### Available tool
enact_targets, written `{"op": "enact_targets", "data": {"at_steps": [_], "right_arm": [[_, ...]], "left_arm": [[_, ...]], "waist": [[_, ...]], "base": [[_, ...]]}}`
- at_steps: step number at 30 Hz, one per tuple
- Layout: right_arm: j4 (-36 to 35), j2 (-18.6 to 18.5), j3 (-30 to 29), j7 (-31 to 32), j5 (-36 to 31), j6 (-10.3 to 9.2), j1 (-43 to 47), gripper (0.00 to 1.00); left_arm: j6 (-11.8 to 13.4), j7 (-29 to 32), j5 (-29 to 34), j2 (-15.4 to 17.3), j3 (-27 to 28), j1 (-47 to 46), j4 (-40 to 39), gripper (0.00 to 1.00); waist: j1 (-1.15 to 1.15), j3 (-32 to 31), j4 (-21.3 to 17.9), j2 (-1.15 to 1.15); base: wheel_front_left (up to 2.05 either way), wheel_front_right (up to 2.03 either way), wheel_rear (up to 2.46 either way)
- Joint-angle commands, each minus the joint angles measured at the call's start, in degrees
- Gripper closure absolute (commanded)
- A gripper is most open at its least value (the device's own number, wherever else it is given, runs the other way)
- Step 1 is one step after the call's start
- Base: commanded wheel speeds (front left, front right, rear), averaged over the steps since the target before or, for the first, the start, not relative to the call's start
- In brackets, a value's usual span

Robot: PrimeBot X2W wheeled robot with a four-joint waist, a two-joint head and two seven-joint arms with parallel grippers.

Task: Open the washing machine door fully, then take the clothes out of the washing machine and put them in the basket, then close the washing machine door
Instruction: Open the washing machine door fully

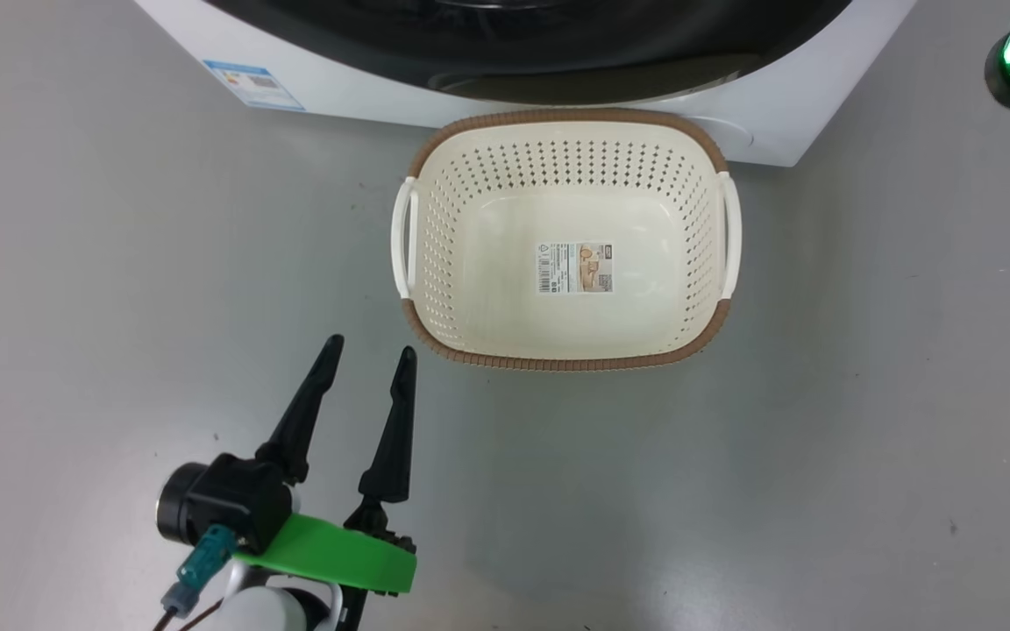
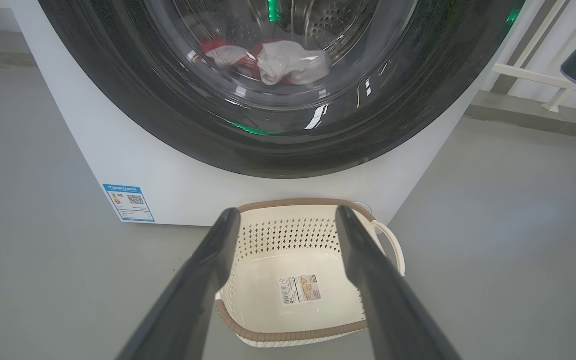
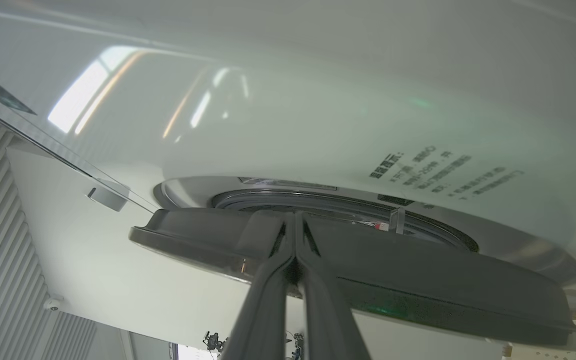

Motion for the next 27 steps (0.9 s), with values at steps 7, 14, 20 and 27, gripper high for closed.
{"op": "enact_targets", "data": {"at_steps": [7,14,20,27], "right_arm": [[2.5,0.4,1.2,4.1,-1.5,0.02,-5.2,1.00],[5.1,0.5,2.0,6.6,-3.1,0.02,-7.3,1.00],[6.2,0.7,2.3,7.7,-4.1,0.02,-7.6,1.00],[6.6,1.5,3.2,9.6,-5.2,0.02,-6.8,1.00]], "left_arm": [[0.9,-0.7,-1.4,0.7,-0.1,-1.3,-1.7,0.00],[1.4,-0.7,-2.3,0.7,-1.6,-1.8,-2.1,0.00],[1.6,-0.7,-2.5,0.7,-1.7,-1.7,-2.1,0.00],[1.8,-0.7,-2.8,0.7,-1.8,-1.6,-2.4,0.00]], "waist": [[0.00,1.6,1.3,0.00],[0.00,1.8,2.1,0.00],[0.00,1.4,2.4,0.00],[0.00,0.7,2.3,0.00]], "base": [[0.00,0.00,0.00],[0.00,0.00,0.00],[0.00,0.00,0.00],[0.00,0.00,0.00]]}}
